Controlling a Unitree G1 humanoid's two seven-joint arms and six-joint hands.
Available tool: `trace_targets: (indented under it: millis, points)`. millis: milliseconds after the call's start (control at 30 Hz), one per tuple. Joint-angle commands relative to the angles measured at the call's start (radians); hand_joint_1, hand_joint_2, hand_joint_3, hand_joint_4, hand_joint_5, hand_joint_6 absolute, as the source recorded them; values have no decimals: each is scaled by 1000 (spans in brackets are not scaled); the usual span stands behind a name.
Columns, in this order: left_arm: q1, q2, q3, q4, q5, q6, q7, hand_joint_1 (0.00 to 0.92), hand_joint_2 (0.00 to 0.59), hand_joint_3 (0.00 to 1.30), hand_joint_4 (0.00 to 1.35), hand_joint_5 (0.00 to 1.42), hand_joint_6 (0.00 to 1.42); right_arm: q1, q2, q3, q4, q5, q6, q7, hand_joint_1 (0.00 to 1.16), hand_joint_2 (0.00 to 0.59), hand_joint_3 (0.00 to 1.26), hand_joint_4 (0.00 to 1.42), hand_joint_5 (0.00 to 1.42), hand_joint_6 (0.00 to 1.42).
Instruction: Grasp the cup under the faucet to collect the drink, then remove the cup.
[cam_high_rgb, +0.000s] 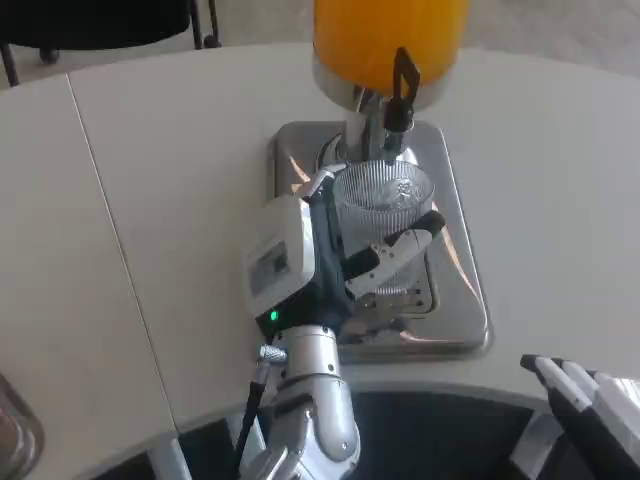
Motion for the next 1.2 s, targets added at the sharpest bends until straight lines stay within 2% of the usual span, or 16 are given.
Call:
trace_targets:
  millis: [33,100,167,333,567,833,1200]
  points:
    - [-19,1,-11,-6,9,-16,0,247,85,323,183,506,682,-2,-2,3,11,0,10,8,440,457,34,0,0,0]
    - [-19,7,-13,-10,10,-21,-3,230,81,298,145,443,570,-7,-3,6,16,-1,10,8,441,457,34,0,0,0]
    - [-17,14,-13,-17,8,-24,-8,231,84,284,124,408,518,-13,-4,9,19,-2,11,7,441,457,34,0,0,0]
    - [-10,35,-11,-29,0,-38,-29,212,64,240,69,343,437,-35,-2,21,25,-4,13,2,436,456,34,0,0,0]
    - [4,56,-5,-42,-12,-59,-65,170,47,157,9,269,363,-86,-19,28,43,-5,11,11,430,450,34,0,0,0]
    - [24,89,2,-66,-26,-116,-132,94,44,91,0,220,328,-134,-37,23,79,-9,30,-2,422,451,28,0,0,0]
    - [81,122,17,-155,-39,-142,-169,61,38,57,0,208,315,-121,-36,30,73,-14,35,-12,422,446,25,0,0,0]
